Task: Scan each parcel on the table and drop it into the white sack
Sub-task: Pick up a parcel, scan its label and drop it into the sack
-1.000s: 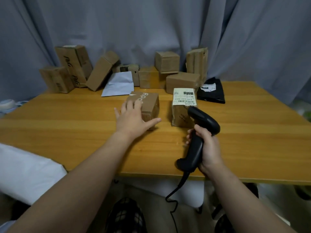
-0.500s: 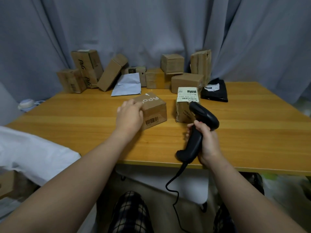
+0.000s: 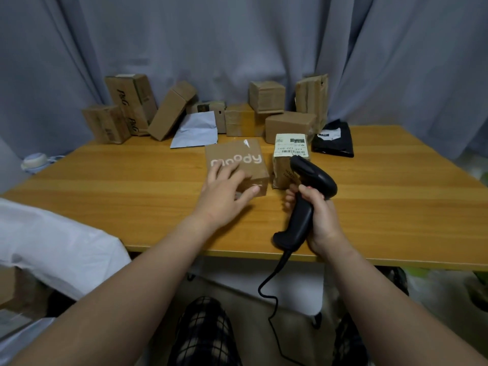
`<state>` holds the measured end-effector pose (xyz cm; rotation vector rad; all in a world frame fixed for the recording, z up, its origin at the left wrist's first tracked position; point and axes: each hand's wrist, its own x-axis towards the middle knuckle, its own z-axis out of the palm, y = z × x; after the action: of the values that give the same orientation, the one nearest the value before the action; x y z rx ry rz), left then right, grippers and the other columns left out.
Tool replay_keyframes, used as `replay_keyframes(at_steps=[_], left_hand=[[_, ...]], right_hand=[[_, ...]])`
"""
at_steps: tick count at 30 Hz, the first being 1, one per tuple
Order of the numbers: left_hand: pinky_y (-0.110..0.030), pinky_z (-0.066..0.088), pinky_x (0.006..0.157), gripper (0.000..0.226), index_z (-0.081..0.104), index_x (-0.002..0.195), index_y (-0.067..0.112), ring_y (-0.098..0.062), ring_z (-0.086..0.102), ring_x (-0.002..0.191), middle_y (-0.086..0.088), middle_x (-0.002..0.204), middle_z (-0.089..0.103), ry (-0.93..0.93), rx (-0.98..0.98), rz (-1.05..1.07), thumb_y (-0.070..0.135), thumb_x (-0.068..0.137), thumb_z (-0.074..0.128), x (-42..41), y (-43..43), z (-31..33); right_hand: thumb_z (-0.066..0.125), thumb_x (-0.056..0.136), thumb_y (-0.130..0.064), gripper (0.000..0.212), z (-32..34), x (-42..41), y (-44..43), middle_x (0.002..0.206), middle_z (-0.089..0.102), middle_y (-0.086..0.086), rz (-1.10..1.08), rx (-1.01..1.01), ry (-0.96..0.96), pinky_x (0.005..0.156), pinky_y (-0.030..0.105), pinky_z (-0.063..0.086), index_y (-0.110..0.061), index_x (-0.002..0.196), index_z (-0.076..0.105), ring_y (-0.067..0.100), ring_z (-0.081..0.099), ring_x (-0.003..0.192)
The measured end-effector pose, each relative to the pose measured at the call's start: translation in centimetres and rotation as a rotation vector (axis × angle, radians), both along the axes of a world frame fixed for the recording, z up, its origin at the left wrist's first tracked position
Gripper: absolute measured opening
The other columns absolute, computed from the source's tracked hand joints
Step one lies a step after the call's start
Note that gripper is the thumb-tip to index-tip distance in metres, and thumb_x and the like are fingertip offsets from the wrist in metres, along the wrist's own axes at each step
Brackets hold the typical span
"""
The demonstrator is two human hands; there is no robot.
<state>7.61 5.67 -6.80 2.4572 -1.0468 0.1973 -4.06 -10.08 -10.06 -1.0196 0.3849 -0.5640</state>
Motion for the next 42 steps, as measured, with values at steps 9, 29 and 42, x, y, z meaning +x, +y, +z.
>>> replay_keyframes(at_steps=[9,29,42], left_hand=[[-0.027,0.027,0.101,0.041,0.039,0.120,0.021,-0.015,0.035,0.120,0.001,0.122,0.032,0.096,-0.786,0.224,0.053,0.094,0.039,-3.4,3.2,0.5],[-0.015,0.044,0.089,0.018,0.054,0.080,0.017,-0.004,0.051,0.103,0.001,0.107,0.050,0.291,-0.535,0.062,0.027,0.090,0.065,-3.3,4.5,-0.1],[-0.012,0.046,0.053,0.031,0.041,0.108,0.019,-0.008,0.059,0.083,-0.001,0.101,0.057,0.728,-0.799,0.108,0.025,0.090,0.066,-3.5,6.1,0.8]], right_hand=[[0.067,0.087,-0.019,0.015,2.5,-0.5,2.4,0.091,0.072,0.005,0.052,-0.068,-0.011,0.082,0.041,0.055,-0.015,0.101,0.068,0.026,0.069,0.092],[0.065,0.090,-0.031,0.013,2.7,-2.7,6.2,0.073,0.069,0.000,-0.012,-0.135,0.053,0.059,0.020,0.056,-0.019,0.094,0.067,0.009,0.066,0.067],[0.075,0.081,-0.016,0.026,2.1,-2.6,7.4,0.096,0.075,0.005,0.041,0.024,0.114,0.077,0.034,0.056,-0.015,0.106,0.067,0.019,0.071,0.088]])
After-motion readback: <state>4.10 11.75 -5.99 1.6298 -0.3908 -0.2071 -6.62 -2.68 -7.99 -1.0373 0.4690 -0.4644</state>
